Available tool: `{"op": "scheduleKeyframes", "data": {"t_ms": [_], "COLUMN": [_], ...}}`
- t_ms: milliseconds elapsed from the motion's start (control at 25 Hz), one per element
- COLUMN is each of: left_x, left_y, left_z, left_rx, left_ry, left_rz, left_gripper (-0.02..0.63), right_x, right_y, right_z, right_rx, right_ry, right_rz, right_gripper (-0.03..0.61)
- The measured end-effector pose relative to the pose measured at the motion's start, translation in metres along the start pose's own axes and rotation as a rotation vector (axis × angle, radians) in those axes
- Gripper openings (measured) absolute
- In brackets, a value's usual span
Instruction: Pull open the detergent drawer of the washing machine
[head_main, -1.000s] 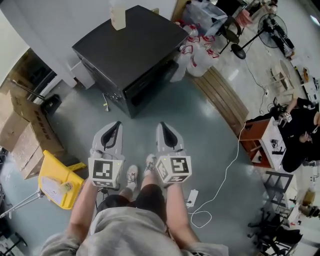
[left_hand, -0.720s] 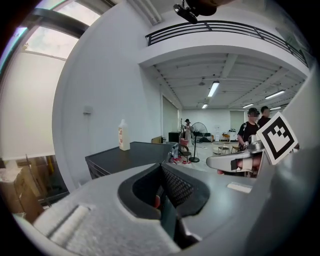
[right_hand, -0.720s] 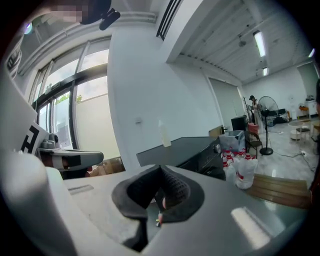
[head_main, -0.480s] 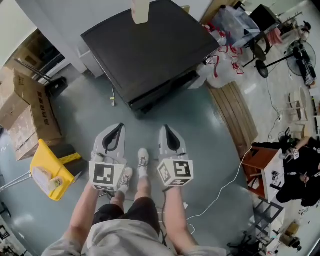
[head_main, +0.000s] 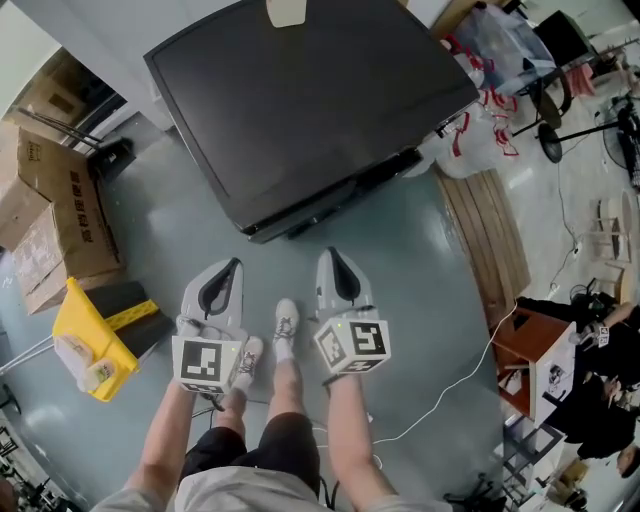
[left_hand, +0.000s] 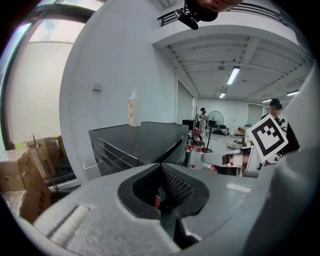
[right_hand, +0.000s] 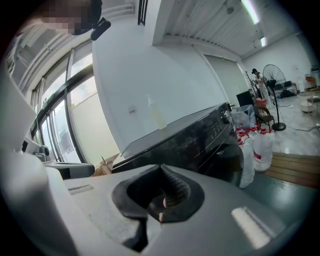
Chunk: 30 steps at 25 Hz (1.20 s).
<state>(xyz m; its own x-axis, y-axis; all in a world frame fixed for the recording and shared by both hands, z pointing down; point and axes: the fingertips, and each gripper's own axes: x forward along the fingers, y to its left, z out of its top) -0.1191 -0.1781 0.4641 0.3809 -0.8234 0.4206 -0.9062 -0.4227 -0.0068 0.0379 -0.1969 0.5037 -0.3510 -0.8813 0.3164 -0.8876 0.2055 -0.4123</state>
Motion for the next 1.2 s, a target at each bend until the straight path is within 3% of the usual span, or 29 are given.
{"op": "scheduleKeyframes", "data": {"t_ms": [160, 360, 520, 720, 1200], "left_x": [0.016, 0.027, 0.030, 0.036, 0.037], "left_y": [0.004, 0.012, 0.017, 0.026, 0.034], "left_z": [-0.018, -0.034, -0.042, -0.047, -0.065], "left_rx": [0.005, -0.009, -0.007, -0.028, -0.023], "left_ry": [0.024, 0.054, 0.083, 0.125, 0.133], "left_rz": [0.011, 0.034, 0.039, 0.080, 0.072], "left_gripper": [0.011, 0.009, 0.009, 0.011, 0.009], "right_x": [0.019, 0.040, 0.053, 0.066, 0.077], "right_y": [-0.016, -0.025, -0.030, -0.035, -0.032], "right_z": [-0.012, -0.015, -0.012, -0.006, -0.005], "right_rx": [0.040, 0.317, 0.472, 0.678, 0.855], "right_ry": [0.004, -0.048, -0.110, -0.199, -0.315], "right_rz": [0.021, 0.146, 0.201, 0.274, 0.300], "right_gripper": [0.004, 0.049, 0.178, 0.275, 0.330]}}
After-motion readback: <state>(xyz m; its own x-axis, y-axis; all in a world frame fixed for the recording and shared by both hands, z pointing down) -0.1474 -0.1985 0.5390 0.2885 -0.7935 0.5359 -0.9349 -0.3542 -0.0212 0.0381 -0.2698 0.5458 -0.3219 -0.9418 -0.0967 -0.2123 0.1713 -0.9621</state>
